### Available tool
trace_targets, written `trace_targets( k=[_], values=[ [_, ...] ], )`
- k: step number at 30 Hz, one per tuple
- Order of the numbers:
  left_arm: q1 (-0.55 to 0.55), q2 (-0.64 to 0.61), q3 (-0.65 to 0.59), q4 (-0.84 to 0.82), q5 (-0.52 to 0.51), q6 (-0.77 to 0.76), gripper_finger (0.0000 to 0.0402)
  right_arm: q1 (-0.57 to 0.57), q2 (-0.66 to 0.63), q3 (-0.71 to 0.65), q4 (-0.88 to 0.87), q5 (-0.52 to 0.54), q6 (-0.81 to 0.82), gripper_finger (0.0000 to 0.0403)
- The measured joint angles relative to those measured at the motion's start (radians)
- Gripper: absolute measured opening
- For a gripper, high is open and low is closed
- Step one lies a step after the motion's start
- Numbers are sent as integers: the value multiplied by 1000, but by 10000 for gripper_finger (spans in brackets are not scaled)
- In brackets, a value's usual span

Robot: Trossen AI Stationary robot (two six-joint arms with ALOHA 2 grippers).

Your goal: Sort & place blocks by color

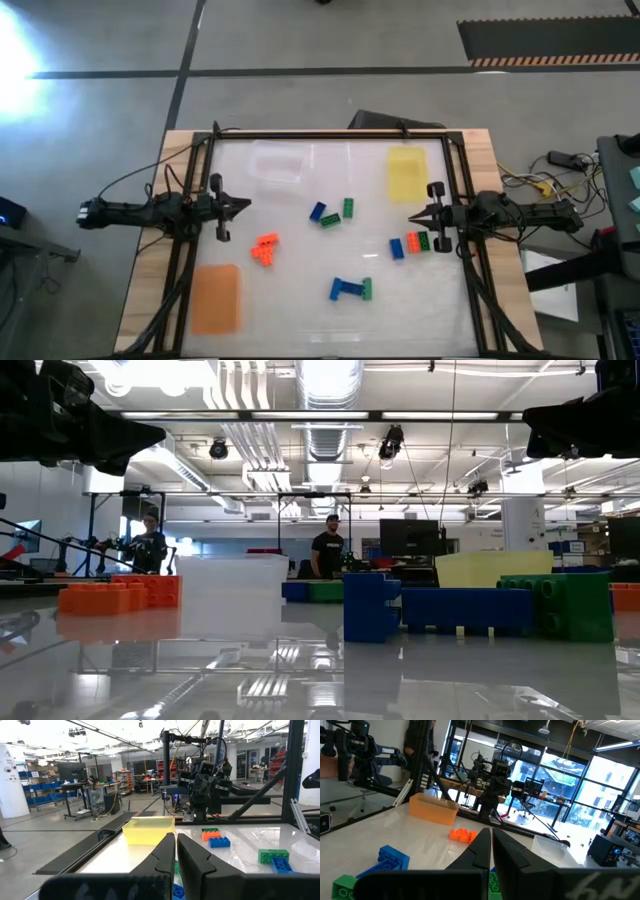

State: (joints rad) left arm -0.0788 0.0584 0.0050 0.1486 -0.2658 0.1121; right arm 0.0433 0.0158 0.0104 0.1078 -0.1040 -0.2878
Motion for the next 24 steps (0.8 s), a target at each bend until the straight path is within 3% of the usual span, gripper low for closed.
trace_targets(
  k=[2, 6, 10, 17, 24],
  values=[
    [0, 0, 0, 0, 0, 0, 4, 0, 0, 0, 0, -1, 26, 9],
    [0, 0, 0, 1, 0, -1, 4, 0, 0, 0, 5, 2, 330, 9],
    [0, 0, 0, 14, 0, -5, 4, 0, 0, 0, 8, 10, 457, 9],
    [0, 0, 0, 100, 0, -358, 4, 0, 0, 0, 9, 10, 470, 9],
    [0, -1, 0, 119, -25, -360, 4, 0, 0, 0, 9, 18, 469, 9]
  ],
)
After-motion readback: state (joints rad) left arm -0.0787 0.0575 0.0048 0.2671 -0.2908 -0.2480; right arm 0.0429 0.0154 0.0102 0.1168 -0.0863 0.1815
